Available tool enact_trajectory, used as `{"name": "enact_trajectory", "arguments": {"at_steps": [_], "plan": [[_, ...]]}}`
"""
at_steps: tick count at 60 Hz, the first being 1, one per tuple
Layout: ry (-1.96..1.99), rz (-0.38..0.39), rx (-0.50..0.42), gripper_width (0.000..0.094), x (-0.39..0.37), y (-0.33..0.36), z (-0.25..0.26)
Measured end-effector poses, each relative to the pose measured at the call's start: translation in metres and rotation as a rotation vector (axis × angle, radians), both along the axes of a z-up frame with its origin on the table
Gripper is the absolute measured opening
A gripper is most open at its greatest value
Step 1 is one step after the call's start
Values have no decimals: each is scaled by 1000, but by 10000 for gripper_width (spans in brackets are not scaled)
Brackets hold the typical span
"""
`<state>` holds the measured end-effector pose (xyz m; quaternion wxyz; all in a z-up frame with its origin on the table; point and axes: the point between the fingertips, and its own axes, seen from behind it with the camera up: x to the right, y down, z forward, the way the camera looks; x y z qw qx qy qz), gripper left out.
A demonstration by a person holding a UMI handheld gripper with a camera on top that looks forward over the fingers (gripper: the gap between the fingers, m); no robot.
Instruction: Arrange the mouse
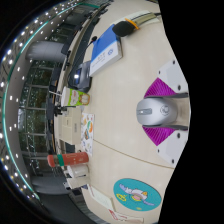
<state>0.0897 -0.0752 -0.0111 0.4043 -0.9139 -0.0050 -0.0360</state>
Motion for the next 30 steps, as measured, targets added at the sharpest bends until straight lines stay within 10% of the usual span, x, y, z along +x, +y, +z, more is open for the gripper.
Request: {"name": "enact_trajectory", "arguments": {"at_steps": [17, 30], "plan": [[31, -88, 223, 365, -83, 20, 155], [89, 27, 220, 363, -237, 21, 162]]}}
